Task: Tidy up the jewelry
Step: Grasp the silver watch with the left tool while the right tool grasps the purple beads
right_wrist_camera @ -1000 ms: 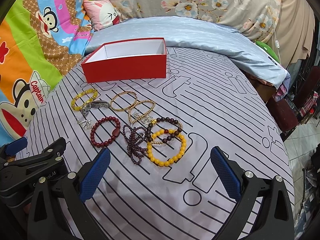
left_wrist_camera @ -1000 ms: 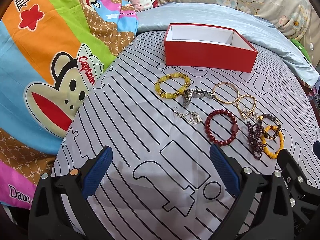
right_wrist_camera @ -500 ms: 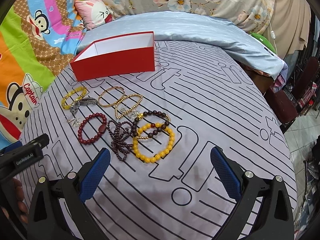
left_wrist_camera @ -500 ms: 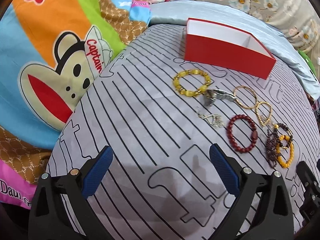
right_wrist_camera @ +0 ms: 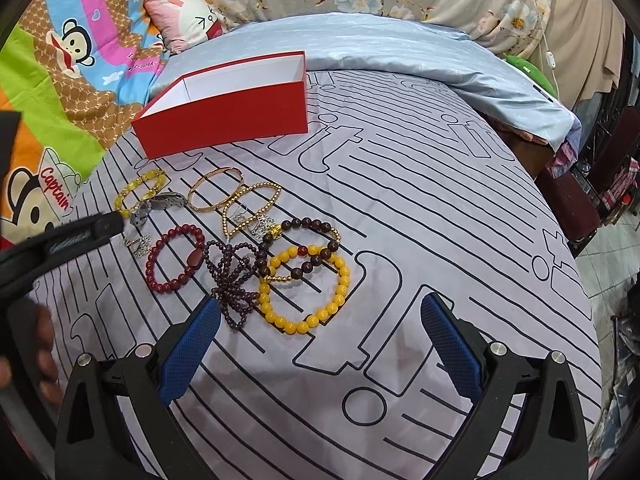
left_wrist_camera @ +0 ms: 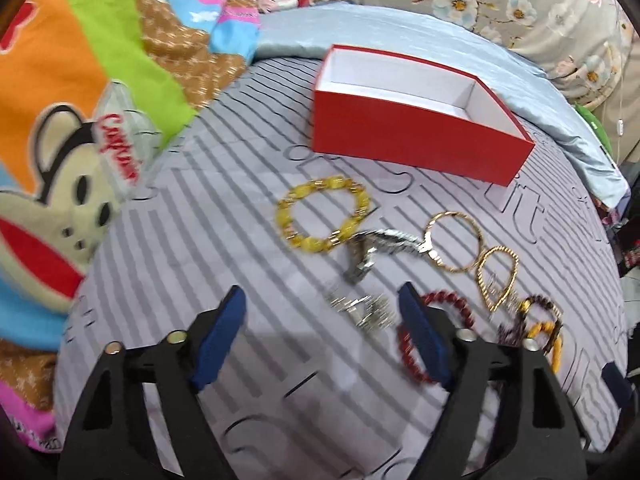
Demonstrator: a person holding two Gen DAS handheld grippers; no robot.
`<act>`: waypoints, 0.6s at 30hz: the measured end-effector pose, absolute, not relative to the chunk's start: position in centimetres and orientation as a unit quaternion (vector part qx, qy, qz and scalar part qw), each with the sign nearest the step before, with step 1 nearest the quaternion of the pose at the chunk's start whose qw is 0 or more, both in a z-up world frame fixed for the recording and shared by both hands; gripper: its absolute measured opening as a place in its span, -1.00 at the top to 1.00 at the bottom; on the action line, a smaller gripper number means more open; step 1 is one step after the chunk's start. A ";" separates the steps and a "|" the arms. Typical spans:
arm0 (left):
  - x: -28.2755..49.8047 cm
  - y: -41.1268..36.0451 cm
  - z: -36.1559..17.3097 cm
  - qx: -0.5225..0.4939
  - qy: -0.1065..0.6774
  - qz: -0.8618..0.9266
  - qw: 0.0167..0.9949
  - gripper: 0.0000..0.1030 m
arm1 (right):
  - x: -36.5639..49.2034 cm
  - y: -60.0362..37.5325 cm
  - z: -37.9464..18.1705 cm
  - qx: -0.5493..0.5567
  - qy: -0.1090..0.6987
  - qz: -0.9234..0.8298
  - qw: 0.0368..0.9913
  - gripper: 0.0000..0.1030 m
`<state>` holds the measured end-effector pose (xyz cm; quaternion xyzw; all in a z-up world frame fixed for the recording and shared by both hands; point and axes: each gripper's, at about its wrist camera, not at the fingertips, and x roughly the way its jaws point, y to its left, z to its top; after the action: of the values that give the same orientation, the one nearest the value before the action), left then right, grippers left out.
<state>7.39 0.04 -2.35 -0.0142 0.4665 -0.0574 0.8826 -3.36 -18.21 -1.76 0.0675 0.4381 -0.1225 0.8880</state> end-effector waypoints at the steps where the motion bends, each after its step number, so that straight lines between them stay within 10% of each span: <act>1: 8.0 -0.3 -2.7 -0.014 0.470 -0.061 0.880 -0.28 | -3.2 -18.3 -1.8 0.069 0.438 -0.122 0.888 -0.90; 12: 10.1 -1.6 -4.5 -0.024 0.489 -0.097 0.867 0.74 | -2.0 -18.4 -2.0 0.080 0.444 -0.107 0.886 -0.90; 18: 10.0 -1.3 -4.0 -0.035 0.484 -0.109 0.867 0.81 | -1.8 -18.1 -2.0 0.080 0.444 -0.093 0.887 -0.90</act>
<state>9.97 -1.31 -3.96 -0.0355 0.4845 -0.1089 0.8673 -1.84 -18.11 -2.00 0.0800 0.4444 -0.0931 0.8874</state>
